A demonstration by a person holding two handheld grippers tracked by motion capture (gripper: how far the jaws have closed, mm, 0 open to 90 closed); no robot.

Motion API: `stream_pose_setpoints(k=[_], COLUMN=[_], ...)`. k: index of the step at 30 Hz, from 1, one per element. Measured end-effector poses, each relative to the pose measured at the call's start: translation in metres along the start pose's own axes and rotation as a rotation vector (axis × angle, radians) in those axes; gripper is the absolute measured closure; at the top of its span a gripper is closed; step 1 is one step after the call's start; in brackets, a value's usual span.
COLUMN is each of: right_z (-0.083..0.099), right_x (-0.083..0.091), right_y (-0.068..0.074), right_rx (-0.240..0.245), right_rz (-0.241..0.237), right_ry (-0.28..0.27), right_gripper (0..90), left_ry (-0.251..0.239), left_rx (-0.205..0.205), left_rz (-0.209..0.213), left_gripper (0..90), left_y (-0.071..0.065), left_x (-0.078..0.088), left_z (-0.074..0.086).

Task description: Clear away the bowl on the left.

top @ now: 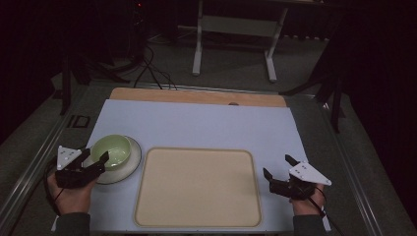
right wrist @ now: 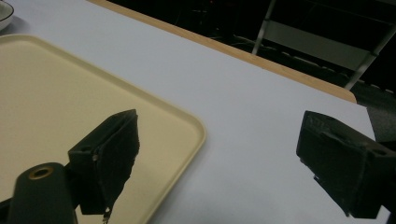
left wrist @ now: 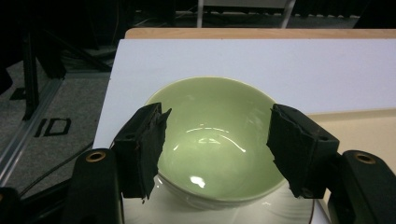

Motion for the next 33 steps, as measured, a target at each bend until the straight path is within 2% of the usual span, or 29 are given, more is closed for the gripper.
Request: stream_pose_setpoints(k=[4,9,10,11,16,22,27,31,33], right_z=[-0.001,-0.002,-0.002,-0.002,-0.003,-0.004,-0.004,-0.004,-0.004], right_x=[0.001,0.003,0.003,0.003,0.005,0.005,0.005,0.006,0.006], right_y=[0.000,-0.002,-0.002,-0.003,-0.003,-0.004,-0.004,-0.004,-0.004], right_rx=[-0.002,-0.017,-0.017,-0.021,-0.026,-0.021,-0.026,-0.028,-0.029], right_rz=[0.003,-0.003,-0.003,-0.001,0.001,0.005,0.004,0.004,0.005], right_ry=[-0.005,-0.018,-0.018,-0.021,-0.032,-0.036,-0.038,-0.042,-0.042], right_gripper=[12.8,12.9,12.9,12.9,13.0,13.2,13.3,13.3,13.4], left_ry=[0.030,0.045,0.045,0.055,0.090,0.121,0.151,0.185,0.186], left_rx=[0.004,0.032,0.032,0.050,0.063,0.100,0.115,0.121,0.146], left_rz=[-0.016,-0.062,-0.062,-0.065,-0.088,-0.115,-0.118,-0.145,-0.145], left_gripper=[36.0,34.6,34.6,34.6,35.5,45.4,51.9,55.8,59.0], left_y=[0.003,0.014,0.014,0.017,0.021,0.027,0.027,0.028,0.028], left_x=[-0.011,-0.021,-0.021,-0.026,-0.031,-0.033,-0.039,-0.042,-0.043], left_z=[0.003,0.003,0.003,0.004,0.007,0.013,0.015,0.018,0.019])
Point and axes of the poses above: each handheld gripper's, and its own axes: x roughly backward along the jaws, z roughly out of its underside, y roughly to its left, the point moved 8 cm from there along -x, roughly forward along the jaws, and after that the axes turned 4 degrees about -x, right-handed, at the moved point
